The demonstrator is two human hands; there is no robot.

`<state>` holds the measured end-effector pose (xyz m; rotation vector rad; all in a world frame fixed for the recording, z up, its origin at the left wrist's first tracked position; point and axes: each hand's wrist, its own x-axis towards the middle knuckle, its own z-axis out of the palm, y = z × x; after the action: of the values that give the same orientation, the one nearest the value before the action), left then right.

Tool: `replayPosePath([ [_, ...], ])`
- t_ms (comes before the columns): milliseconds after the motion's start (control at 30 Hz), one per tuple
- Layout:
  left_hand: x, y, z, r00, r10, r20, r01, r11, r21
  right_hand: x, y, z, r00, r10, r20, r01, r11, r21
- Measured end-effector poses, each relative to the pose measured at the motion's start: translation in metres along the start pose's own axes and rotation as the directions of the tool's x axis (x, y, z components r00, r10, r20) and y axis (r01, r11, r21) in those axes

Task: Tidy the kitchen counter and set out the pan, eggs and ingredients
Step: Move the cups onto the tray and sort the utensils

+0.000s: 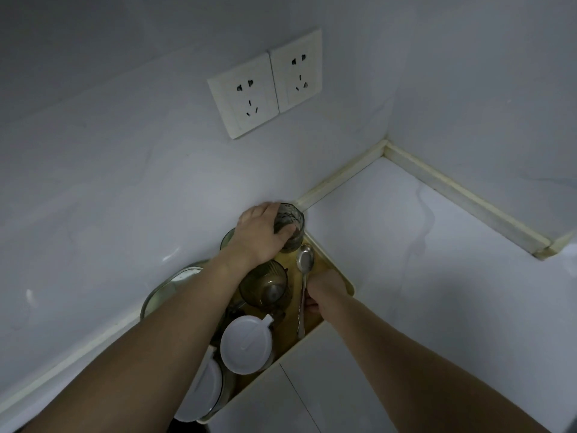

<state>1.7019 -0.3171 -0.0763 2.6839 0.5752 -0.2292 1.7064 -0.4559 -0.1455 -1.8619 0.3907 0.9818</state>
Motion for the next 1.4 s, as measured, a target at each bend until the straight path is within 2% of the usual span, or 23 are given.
replayPosePath([
  [200,-0.007,-0.011,-0.004,0.998,0.025,-0.054,-0.027,0.999,-0.027,-0.01,-0.007,-0.009,0.996,0.086,-0.002,-0.085,0.99,0.112],
  [300,-0.011,-0.013,-0.008,0.997,0.025,-0.072,-0.028,0.998,-0.05,-0.008,-0.009,-0.009,0.996,0.077,-0.047,-0.073,0.994,0.081],
  [400,-0.018,-0.013,-0.012,0.996,0.014,-0.083,-0.019,0.998,-0.057,-0.006,-0.005,-0.006,0.997,0.029,-0.064,-0.032,0.999,-0.039],
  [467,-0.023,-0.011,-0.013,0.996,0.007,-0.089,-0.013,0.998,-0.066,-0.004,0.0,-0.005,0.997,-0.071,-0.027,0.064,0.976,-0.21],
  [567,-0.03,-0.01,-0.017,0.994,-0.001,-0.106,-0.007,0.997,-0.074,-0.005,0.01,-0.002,0.967,-0.249,0.059,0.248,0.853,-0.46],
  [700,-0.035,-0.015,-0.02,0.993,-0.027,-0.115,0.016,0.996,-0.091,-0.004,0.02,0.002,0.923,-0.377,0.079,0.344,0.714,-0.61],
  [1167,-0.035,-0.016,-0.021,0.994,-0.026,-0.11,0.017,0.996,-0.088,0.003,0.019,-0.002,0.878,-0.477,0.045,0.377,0.629,-0.68],
  [1400,-0.039,-0.018,-0.024,0.993,-0.059,-0.102,0.043,0.988,-0.149,-0.002,0.018,-0.005,0.873,-0.487,0.029,0.395,0.671,-0.628],
])
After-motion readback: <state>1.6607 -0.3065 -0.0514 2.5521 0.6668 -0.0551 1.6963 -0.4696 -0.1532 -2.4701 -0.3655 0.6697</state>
